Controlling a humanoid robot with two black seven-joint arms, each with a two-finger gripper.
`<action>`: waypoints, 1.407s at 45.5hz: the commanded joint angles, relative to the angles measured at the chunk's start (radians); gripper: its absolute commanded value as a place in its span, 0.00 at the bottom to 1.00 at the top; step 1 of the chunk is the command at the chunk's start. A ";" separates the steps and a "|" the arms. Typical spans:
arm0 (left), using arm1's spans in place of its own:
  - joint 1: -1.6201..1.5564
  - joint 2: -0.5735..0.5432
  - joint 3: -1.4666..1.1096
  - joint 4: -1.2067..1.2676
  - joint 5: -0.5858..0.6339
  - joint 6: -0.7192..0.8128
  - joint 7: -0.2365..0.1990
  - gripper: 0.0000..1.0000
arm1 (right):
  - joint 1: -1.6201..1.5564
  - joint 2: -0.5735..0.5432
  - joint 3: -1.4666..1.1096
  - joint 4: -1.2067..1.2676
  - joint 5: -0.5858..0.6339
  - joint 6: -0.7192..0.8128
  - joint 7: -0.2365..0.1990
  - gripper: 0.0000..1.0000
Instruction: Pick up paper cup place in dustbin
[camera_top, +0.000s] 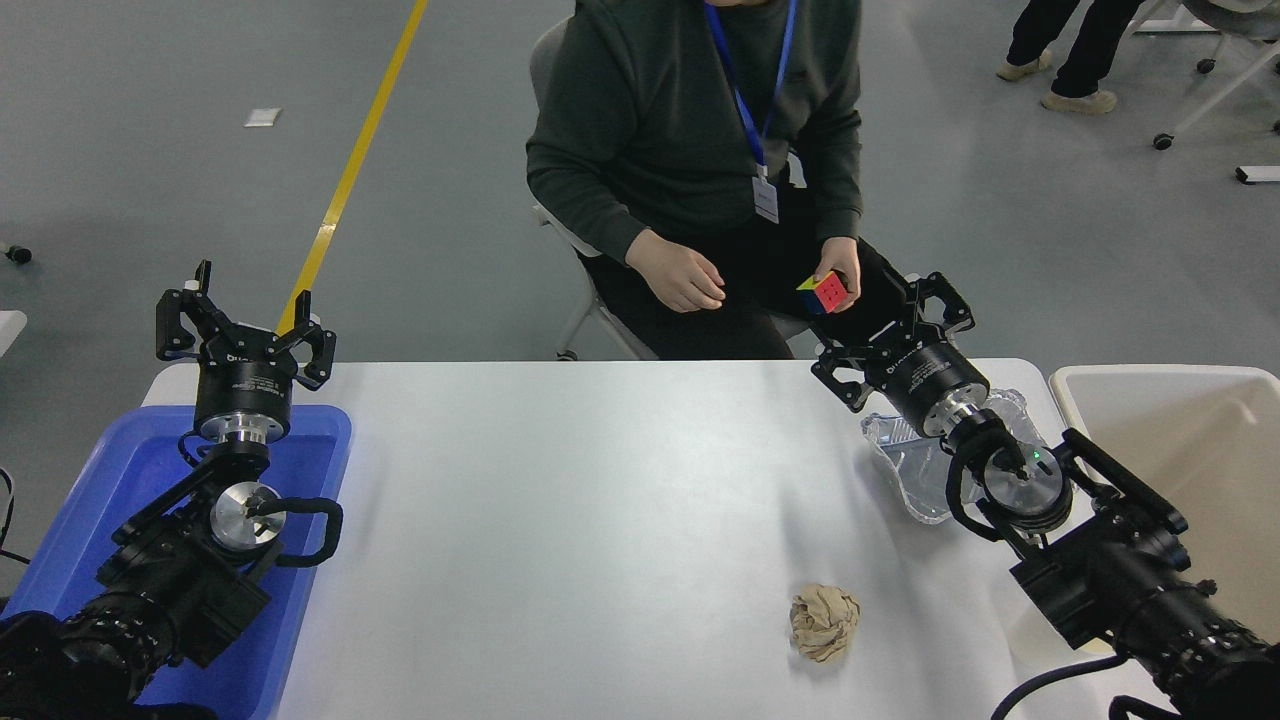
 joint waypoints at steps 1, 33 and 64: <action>0.000 0.000 -0.001 0.000 0.000 0.000 0.000 0.99 | 0.001 0.000 0.000 0.000 0.000 0.000 0.000 1.00; -0.002 0.004 0.006 0.000 -0.002 0.000 0.000 0.99 | 0.035 -0.008 -0.040 0.015 -0.005 -0.011 0.000 1.00; -0.002 0.004 0.006 0.000 -0.002 0.000 0.000 0.99 | 0.496 -0.405 -0.773 0.023 -0.190 -0.012 -0.014 1.00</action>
